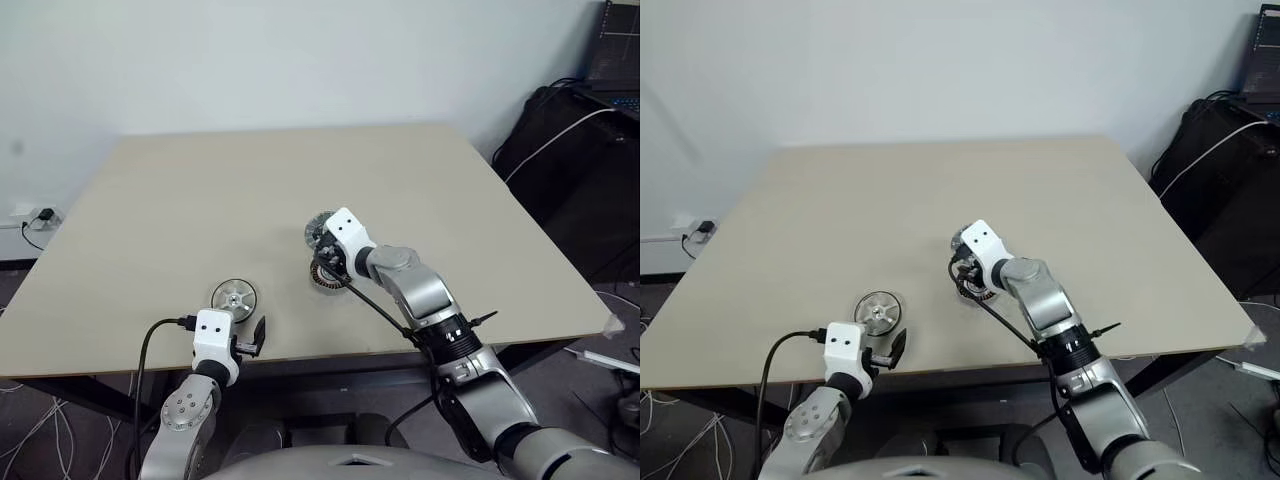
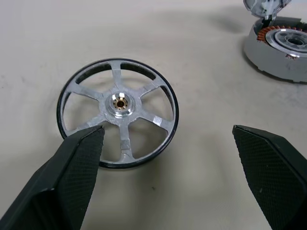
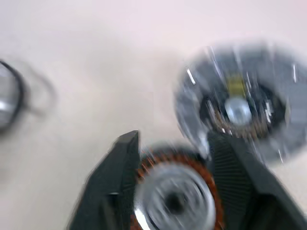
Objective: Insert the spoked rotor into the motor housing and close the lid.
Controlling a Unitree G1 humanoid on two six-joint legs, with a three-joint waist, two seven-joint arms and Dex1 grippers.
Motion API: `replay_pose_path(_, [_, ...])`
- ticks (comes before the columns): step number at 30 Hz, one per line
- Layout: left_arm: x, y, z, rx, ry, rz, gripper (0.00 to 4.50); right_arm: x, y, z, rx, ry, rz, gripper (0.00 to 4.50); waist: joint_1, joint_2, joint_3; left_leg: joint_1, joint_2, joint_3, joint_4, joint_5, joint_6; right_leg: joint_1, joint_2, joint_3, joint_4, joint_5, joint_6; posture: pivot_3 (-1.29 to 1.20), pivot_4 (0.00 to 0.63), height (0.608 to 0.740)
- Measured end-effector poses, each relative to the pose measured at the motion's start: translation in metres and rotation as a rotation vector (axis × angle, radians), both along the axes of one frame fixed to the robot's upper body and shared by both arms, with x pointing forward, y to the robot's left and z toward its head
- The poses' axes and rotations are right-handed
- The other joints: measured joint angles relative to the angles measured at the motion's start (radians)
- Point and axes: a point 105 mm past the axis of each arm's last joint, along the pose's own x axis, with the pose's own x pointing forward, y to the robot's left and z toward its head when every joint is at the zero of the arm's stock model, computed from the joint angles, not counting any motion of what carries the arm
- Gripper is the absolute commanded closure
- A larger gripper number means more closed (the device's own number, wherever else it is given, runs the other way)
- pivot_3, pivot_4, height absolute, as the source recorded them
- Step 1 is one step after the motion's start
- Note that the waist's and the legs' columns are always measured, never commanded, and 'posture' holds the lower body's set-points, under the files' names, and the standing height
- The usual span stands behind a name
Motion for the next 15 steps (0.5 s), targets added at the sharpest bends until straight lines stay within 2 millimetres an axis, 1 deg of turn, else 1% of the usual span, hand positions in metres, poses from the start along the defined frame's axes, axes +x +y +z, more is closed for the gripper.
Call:
replay_pose_path(4, [0.006,0.018,0.013,0.052,-0.095,0.123,0.0,-0.028,0.003,-0.002,0.091,-0.039,0.05,4.48,0.006,-0.001,0.0,0.0,0.0,0.0,0.0,0.0,0.0,0.0,-0.001,0.0,0.0,0.0,0.0,0.0,0.0,0.74])
replay_pose_path(6, [0.008,0.027,0.019,0.063,-0.134,0.172,0.0,-0.039,0.002,-0.001,0.114,-0.066,0.062,4.48,0.007,-0.001,0.0,0.0,0.0,0.0,0.0,0.0,0.0,0.0,-0.001,0.0,0.0,0.0,0.001,0.0,0.0,0.74])
replay_pose_path(7, [0.009,0.032,0.021,0.063,-0.149,0.197,0.0,-0.045,0.002,0.001,0.126,-0.084,0.067,4.48,0.008,-0.001,0.0,0.0,0.0,0.0,0.001,0.0,0.0,0.0,-0.001,0.0,0.0,-0.003,0.005,0.0,0.0,0.74])
replay_pose_path(9, [0.011,0.038,0.021,0.032,-0.148,0.225,0.0,-0.052,0.0,0.002,0.132,-0.095,0.068,4.48,0.008,-0.001,0.001,0.0,0.001,0.0,0.001,0.0,0.0,0.001,-0.001,0.0,0.0,-0.003,0.006,0.0,0.0,0.74])
replay_pose_path(12, [0.01,0.041,0.009,-0.069,-0.082,0.239,0.0,-0.061,-0.006,-0.005,0.131,-0.081,0.044,4.48,0.01,-0.002,0.001,0.0,0.001,0.0,0.003,0.0,0.0,0.002,-0.001,-0.001,0.0,-0.002,0.007,0.0,0.0,0.74])
replay_pose_path(15, [0.009,0.039,-0.007,-0.147,0.003,0.211,0.0,-0.063,-0.014,-0.012,0.12,-0.054,0.002,4.48,0.011,-0.003,0.002,0.0,0.001,0.0,0.004,0.0,0.0,0.003,0.0,-0.001,0.0,-0.002,0.008,0.0,0.0,0.74])
